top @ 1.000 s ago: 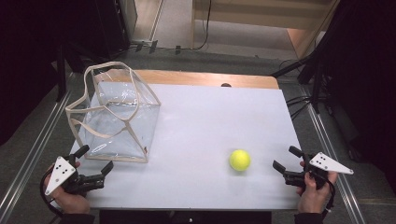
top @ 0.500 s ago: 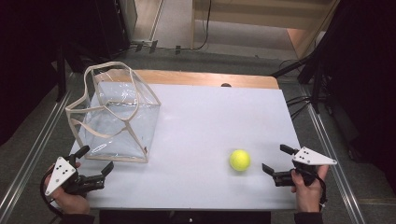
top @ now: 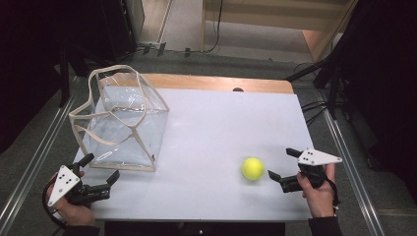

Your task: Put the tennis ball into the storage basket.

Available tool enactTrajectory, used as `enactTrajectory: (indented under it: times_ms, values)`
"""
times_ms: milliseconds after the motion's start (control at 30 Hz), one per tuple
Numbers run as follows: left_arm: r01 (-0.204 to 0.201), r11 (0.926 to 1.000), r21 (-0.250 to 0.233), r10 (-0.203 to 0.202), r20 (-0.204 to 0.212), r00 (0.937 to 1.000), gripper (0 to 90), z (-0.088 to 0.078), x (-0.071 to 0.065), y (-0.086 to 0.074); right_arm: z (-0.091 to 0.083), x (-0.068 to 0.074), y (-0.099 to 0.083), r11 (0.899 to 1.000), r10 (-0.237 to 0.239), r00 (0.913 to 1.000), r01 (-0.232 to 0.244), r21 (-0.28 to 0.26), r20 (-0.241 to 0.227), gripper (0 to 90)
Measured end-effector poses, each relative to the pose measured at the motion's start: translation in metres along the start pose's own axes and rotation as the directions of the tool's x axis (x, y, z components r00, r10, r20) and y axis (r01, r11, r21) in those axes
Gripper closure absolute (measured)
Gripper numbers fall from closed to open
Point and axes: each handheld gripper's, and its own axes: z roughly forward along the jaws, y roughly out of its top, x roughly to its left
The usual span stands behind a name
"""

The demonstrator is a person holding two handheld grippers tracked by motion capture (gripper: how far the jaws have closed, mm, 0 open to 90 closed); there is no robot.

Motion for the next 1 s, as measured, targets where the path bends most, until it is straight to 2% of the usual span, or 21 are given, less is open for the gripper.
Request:
enactTrajectory:
  times_ms: [100,133,233,267,367,467,633,733,767,833,867,933,967,1000]
  values:
    - [0.0,1.0,0.0,0.0,0.001,1.0,0.3,0.0,0.0,0.0,0.003,0.001,0.004,1.0,-0.01,1.0,0.01,0.025,0.0,0.0]
    - [0.0,1.0,0.001,0.0,0.001,1.0,0.3,0.0,0.0,0.0,0.005,0.001,0.007,0.999,-0.023,0.9997,0.023,0.047,-0.008,0.0]
    - [0.001,1.0,0.0,-0.001,-0.001,1.0,0.3,0.0,0.0,0.0,0.008,0.002,0.011,0.997,-0.038,0.999,0.039,0.07,-0.023,0.0]
    - [0.001,1.0,0.0,-0.001,-0.002,1.0,0.3,0.0,0.0,0.0,0.011,0.003,0.014,0.994,-0.051,0.998,0.054,0.097,-0.038,0.0]
    - [0.002,1.0,0.0,-0.002,-0.002,1.0,0.3,0.0,0.0,0.0,0.014,0.004,0.016,0.99,-0.066,0.9958,0.073,0.117,-0.063,0.0]
    - [-0.002,1.0,0.005,0.002,-0.004,1.0,0.3,0.0,0.0,0.0,0.02,0.006,0.021,0.982,-0.085,0.9927,0.098,0.164,-0.085,0.0]
    - [-0.005,1.0,0.005,0.005,-0.002,1.0,0.3,0.0,0.0,0.0,0.025,0.007,0.025,0.973,-0.099,0.9899,0.118,0.201,-0.102,0.0]
    - [-0.005,1.0,0.005,0.005,-0.002,1.0,0.3,0.0,0.0,0.0,0.031,0.01,0.028,0.959,-0.114,0.9865,0.141,0.247,-0.117,0.0]
    - [-0.004,1.0,0.005,0.004,-0.002,1.0,0.3,0.0,0.0,0.0,0.031,0.01,0.028,0.959,-0.114,0.9865,0.141,0.247,-0.117,0.0]
    - [-0.004,1.0,0.005,0.004,-0.002,1.0,0.3,0.0,0.0,0.0,0.035,0.012,0.029,0.95,-0.126,0.9838,0.157,0.271,-0.127,0.0]
    - [-0.004,1.0,0.006,0.004,-0.002,1.0,0.3,0.0,0.0,0.0,0.038,0.013,0.031,0.94,-0.139,0.98,0.176,0.293,-0.143,0.0]
    - [-0.004,1.0,0.006,0.004,-0.001,1.0,0.3,0.0,0.0,0.0,0.041,0.014,0.031,0.937,-0.137,0.9797,0.176,0.302,-0.147,0.0]
    - [-0.005,1.0,0.005,0.005,-0.001,1.0,0.3,0.0,0.0,0.0,0.043,0.015,0.032,0.932,-0.143,0.9781,0.185,0.312,-0.151,0.0]
    - [-0.005,1.0,0.004,0.005,0.0,1.0,0.3,0.0,0.0,0.0,0.048,0.016,0.033,0.922,-0.14,0.9776,0.187,0.339,-0.157,0.0]
